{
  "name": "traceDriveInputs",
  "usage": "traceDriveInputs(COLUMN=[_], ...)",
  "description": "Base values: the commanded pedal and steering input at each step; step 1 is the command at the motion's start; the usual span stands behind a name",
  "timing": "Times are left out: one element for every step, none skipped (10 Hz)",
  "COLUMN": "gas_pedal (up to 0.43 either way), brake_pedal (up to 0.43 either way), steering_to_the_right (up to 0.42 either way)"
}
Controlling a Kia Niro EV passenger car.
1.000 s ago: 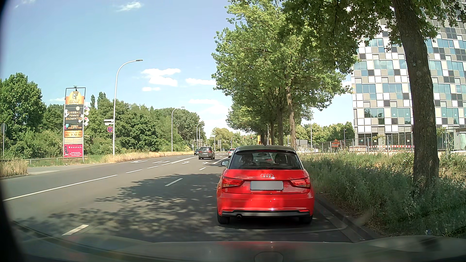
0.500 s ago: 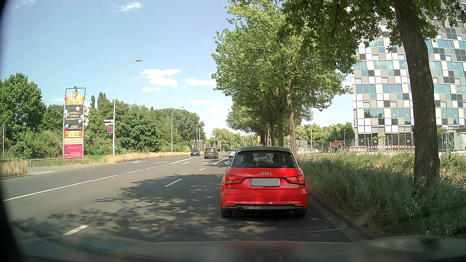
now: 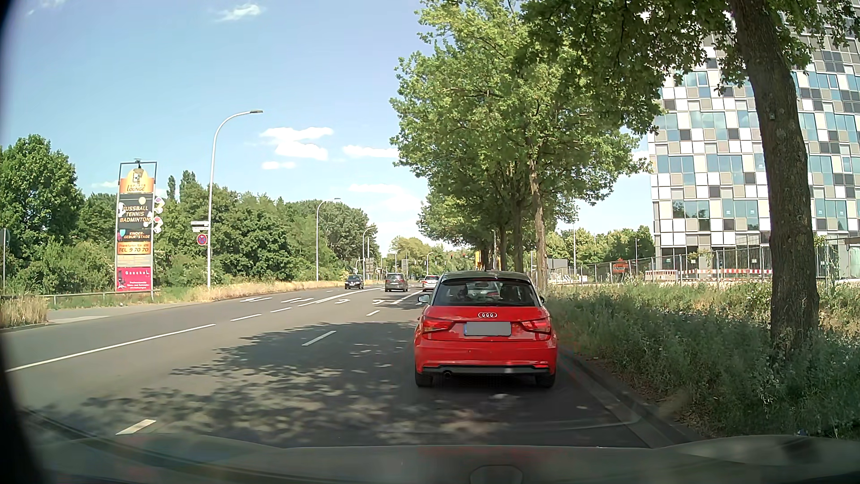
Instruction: Follow the waypoints while adhering to traffic rules and regulations
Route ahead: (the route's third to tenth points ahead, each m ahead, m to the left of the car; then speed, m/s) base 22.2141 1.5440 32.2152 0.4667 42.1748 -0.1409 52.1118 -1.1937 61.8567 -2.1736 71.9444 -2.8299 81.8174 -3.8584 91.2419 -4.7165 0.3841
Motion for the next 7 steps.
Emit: traceDriveInputs(gas_pedal=[0.028,0.047,0.059,0.067,0.079,0.079,0.079], brake_pedal=[0.037,0.030,0.037,0.037,0.030,0.030,0.030], steering_to_the_right=[0.000,0.000,0.000,0.000,0.000,0.000,0.000])
